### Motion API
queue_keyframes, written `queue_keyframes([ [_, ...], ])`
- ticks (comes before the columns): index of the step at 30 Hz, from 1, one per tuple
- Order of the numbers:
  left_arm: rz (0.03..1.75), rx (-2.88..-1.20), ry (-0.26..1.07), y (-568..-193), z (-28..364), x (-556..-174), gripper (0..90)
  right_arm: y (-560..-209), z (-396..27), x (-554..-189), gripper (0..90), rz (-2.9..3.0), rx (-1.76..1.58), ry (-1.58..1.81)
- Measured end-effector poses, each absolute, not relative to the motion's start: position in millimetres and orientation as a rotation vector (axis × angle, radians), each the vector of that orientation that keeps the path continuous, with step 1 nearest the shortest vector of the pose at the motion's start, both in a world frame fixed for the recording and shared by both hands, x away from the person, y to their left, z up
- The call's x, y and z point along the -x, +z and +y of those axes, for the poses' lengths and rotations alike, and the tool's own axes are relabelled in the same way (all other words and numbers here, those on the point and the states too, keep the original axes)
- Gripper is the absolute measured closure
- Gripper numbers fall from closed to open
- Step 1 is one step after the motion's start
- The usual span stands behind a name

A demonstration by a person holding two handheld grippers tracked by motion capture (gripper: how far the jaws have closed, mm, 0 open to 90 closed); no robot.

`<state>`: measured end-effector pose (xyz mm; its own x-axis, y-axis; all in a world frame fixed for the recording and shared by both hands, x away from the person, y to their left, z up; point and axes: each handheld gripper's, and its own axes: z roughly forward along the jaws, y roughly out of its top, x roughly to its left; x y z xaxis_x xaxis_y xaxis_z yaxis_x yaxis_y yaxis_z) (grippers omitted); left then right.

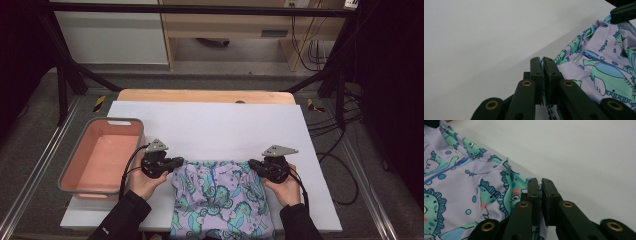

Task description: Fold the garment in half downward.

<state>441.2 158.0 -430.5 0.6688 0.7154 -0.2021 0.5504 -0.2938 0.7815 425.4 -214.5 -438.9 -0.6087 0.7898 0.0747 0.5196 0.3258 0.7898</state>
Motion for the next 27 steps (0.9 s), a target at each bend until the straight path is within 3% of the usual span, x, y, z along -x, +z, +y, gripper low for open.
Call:
queue_keyframes([
  [22,1.1,-1.997,0.316,-460,145,-520,85.6,-478,-202,-502,85.1,2.169,-1.277,1.022],
  [24,1.128,-1.989,0.317,-461,144,-519,76.9,-480,-204,-504,83.2,2.171,-1.306,1.03],
  [27,1.121,-1.973,0.334,-454,145,-512,46.0,-475,-205,-501,74.1,2.14,-1.292,1.059],
])
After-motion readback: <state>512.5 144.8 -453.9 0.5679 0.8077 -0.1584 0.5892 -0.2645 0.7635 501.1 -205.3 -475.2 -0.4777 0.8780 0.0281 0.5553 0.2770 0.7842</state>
